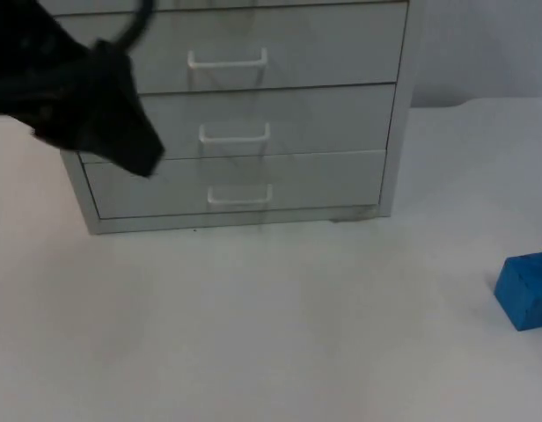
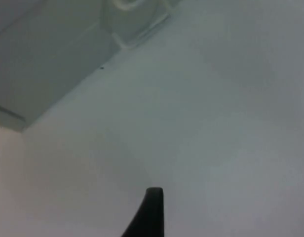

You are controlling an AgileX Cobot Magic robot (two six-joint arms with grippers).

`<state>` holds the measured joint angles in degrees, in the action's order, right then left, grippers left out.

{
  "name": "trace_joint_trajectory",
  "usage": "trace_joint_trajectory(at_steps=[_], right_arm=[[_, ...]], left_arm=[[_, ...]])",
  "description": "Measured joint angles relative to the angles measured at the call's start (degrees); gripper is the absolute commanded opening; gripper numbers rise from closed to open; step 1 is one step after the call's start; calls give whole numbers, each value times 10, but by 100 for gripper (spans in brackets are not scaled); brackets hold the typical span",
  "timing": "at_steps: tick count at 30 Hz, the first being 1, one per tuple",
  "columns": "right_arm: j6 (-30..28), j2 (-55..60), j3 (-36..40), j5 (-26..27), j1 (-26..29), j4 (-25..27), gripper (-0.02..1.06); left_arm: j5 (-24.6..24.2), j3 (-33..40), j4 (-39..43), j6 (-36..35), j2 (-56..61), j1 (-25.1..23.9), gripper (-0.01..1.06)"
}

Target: Open the drawer with the left hand, place the block into the drawer with the right hand, then close the drawer with the left hand.

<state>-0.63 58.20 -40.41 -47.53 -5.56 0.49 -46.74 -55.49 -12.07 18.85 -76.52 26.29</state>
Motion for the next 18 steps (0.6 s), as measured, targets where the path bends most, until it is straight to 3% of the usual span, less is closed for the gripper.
trace_joint_trajectory(at_steps=[3,4,8,15,18], right_arm=[[0,0,0,-1,0,0,105],[0,0,0,-1,0,0,105],[0,0,0,-1,0,0,105],[0,0,0,-1,0,1,105],[0,0,0,-1,0,1,105]], left_arm=[[24,0,54,1,-62,71,85],[24,0,54,1,-62,71,85],[61,0,132,2,-144,147,85],[105,0,193,2,-200,181,82],[127,0,226,2,-222,185,62]])
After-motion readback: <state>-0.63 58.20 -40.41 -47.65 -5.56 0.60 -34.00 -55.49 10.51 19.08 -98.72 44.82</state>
